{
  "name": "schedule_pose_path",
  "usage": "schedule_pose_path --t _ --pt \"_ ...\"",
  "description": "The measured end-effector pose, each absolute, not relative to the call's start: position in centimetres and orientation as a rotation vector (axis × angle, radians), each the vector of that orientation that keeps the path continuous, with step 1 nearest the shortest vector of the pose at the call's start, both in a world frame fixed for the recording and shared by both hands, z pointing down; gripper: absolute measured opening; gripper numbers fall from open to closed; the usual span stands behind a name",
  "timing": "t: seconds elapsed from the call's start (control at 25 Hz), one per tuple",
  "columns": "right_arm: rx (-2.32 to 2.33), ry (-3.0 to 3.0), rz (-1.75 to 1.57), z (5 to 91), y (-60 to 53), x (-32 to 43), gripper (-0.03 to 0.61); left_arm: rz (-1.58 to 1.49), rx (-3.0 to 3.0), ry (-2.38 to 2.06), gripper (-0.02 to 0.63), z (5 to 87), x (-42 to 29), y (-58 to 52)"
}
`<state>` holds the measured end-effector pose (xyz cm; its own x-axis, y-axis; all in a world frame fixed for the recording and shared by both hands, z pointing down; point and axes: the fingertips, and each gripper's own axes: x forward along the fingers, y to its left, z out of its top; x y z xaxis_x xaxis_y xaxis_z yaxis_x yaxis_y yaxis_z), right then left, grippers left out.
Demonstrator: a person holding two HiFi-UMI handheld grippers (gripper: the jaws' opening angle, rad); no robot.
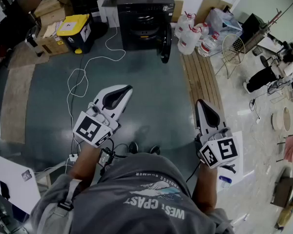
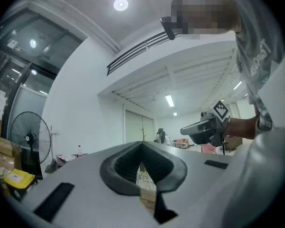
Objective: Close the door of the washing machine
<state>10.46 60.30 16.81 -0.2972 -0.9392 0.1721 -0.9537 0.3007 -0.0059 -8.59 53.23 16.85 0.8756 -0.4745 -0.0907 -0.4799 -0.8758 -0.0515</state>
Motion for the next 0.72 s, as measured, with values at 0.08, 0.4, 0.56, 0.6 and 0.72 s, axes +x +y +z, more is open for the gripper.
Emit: schedule_pose_path --t 0.08,0.4,0.56,0.6,0.72 --pt "1.772 -2.420 0.158 16.8 60.2 10.1 0.026 0.117 -2.972 0.759 0.018 16.9 -8.9 53.1" --pt "1.789 -2.400 0.160 17.3 59.2 9.0 0.026 0.116 -2.985 0.742 0.018 17.7 -10.0 51.8" --pt "1.821 -2.435 0.168 17.2 57.9 8.0 0.028 0.104 -2.993 0.742 0.018 18.5 -10.9 50.1" --pt "1.826 -2.440 0.172 17.4 57.5 7.8 0.028 0.099 -2.996 0.744 0.018 18.9 -11.0 49.7" --pt "1.830 -2.438 0.198 17.9 56.4 7.8 0.028 0.086 -3.010 0.745 0.018 19.5 -10.9 48.6"
